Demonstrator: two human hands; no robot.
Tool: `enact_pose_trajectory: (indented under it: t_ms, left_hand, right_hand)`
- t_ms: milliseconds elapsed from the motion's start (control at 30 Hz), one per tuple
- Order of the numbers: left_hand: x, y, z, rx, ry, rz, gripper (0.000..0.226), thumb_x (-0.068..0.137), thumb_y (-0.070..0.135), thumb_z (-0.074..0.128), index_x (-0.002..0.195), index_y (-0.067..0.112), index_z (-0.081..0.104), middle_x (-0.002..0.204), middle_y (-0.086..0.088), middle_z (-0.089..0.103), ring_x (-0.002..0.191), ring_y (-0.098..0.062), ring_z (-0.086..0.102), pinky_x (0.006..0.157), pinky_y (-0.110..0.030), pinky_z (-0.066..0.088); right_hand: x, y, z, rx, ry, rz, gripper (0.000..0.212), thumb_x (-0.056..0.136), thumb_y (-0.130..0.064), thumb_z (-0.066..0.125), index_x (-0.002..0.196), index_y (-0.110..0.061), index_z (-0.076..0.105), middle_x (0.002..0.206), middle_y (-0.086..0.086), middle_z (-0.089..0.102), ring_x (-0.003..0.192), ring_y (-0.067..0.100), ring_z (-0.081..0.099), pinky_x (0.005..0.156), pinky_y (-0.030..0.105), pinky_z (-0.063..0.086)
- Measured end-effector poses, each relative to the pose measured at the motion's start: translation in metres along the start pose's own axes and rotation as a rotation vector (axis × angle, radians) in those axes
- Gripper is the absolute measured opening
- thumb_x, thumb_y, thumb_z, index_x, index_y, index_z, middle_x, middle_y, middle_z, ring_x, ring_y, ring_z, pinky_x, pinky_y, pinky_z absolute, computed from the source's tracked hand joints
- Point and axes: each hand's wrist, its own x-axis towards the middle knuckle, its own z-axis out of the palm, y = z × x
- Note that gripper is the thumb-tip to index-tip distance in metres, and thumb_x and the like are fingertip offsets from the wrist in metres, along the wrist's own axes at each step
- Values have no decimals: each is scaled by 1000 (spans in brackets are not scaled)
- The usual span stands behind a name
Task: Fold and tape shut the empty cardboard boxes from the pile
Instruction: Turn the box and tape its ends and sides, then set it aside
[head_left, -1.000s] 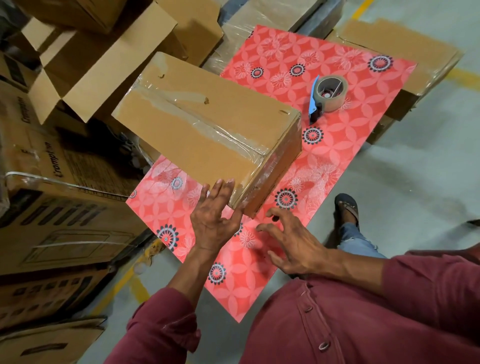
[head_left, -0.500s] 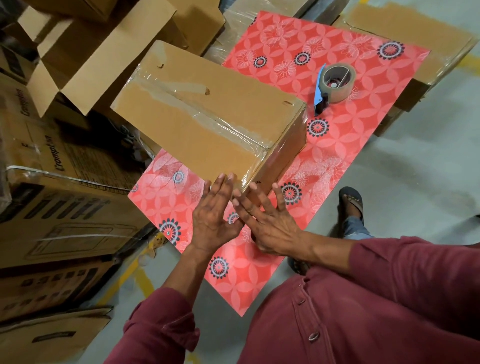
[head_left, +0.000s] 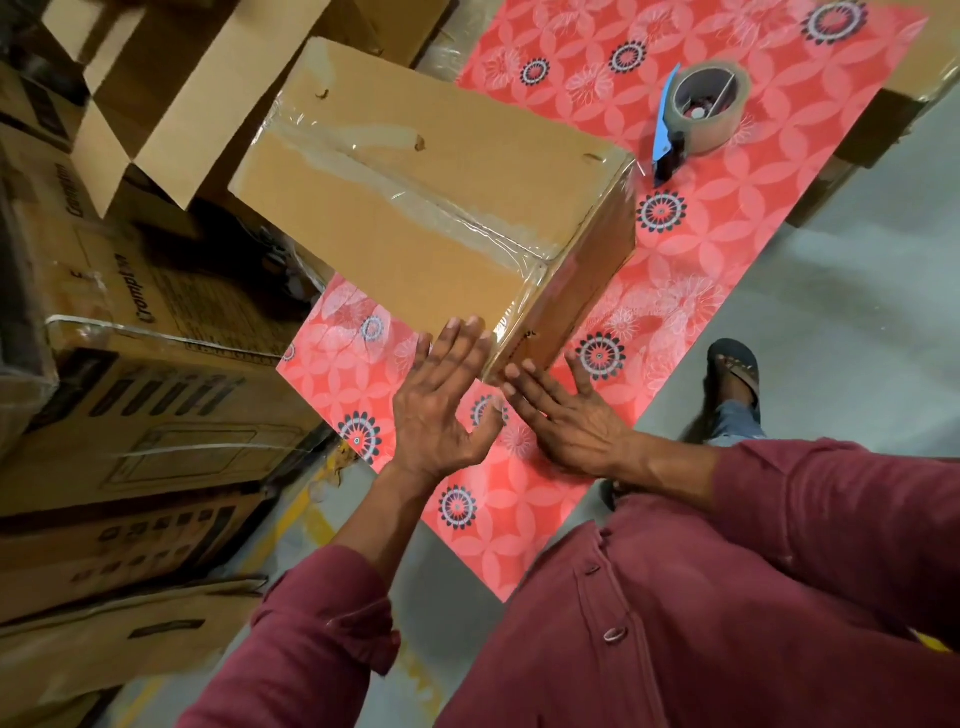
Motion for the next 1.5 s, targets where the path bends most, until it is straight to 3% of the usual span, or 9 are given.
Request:
enact_pose_trajectory:
  t_ms: [133, 333, 500, 633, 867, 967, 1133, 1367, 1500]
  left_hand:
    - [-3, -2, 20, 83, 181, -46, 38, 103, 30, 66, 132, 7, 70, 144, -11, 63, 141, -28, 54, 118, -57, 39]
    - [0, 5, 34, 117, 323, -125, 30, 93, 21, 80, 121, 8, 77, 132, -11, 70, 130, -28, 64, 114, -57, 45]
    - [11, 14, 25, 146, 333, -165, 26, 92, 30, 80, 111, 12, 80, 123, -4, 76, 121, -22, 70, 112, -48, 48]
    - [46, 23, 14, 195, 371, -179, 19, 95, 31, 71, 97, 15, 79, 104, 2, 79, 96, -19, 75, 99, -48, 50]
    - [114, 33, 33, -4, 283, -120, 28, 99, 26, 63, 115, 8, 76, 132, -13, 71, 121, -26, 69, 100, -46, 53]
    - [133, 34, 41, -27, 210, -146, 33, 102, 28, 59, 124, 9, 74, 140, -13, 66, 131, -25, 62, 107, -44, 50]
    - [145, 35, 45, -33, 149, -151, 36, 101, 27, 56, 125, 6, 73, 139, -15, 66, 133, -26, 61, 110, -40, 49]
    - [165, 38, 44, -64, 153, -150, 37, 103, 31, 55, 124, 7, 74, 137, -15, 68, 133, -24, 61, 111, -32, 46]
    - [183, 41, 50, -70, 134, -130, 38, 104, 31, 54, 125, 6, 73, 136, -16, 68, 134, -24, 60, 114, -32, 45]
  right_hand:
    - [5, 7, -16, 96, 107, 85, 118, 76, -25, 74, 163, -4, -4, 171, 17, -10, 159, 33, -2, 117, 72, 14]
    - [32, 18, -2, 84, 238, 99, 107, 85, -15, 63, 162, -5, -10, 170, 15, -19, 159, 32, -7, 122, 67, -4]
    - [25, 32, 7, 28, 189, 45, 115, 80, -12, 70, 163, -6, -9, 170, 13, -18, 159, 30, -8, 123, 66, -6]
    - [4, 46, 0, 58, 134, 37, 111, 84, -17, 69, 163, -5, -8, 170, 18, -14, 159, 33, -3, 120, 71, 2]
    - [53, 78, -28, 76, 205, 304, 98, 82, -30, 63, 157, 7, 12, 164, 31, 14, 157, 38, -10, 118, 73, 3]
    - [54, 81, -17, 56, 139, 325, 102, 84, -24, 62, 159, 6, -1, 165, 31, 9, 156, 38, -12, 121, 68, -2]
    - [11, 83, -5, 40, -18, 365, 92, 87, -11, 47, 161, 1, -7, 169, 25, 0, 158, 30, -8, 122, 70, 6]
    - [52, 114, -54, 86, 225, 465, 91, 83, -25, 57, 157, 9, 17, 166, 31, 14, 156, 42, 15, 120, 72, 8]
    - [71, 133, -56, 38, 196, 444, 86, 86, -26, 52, 158, 6, 20, 166, 28, 17, 156, 39, 14, 121, 69, 1]
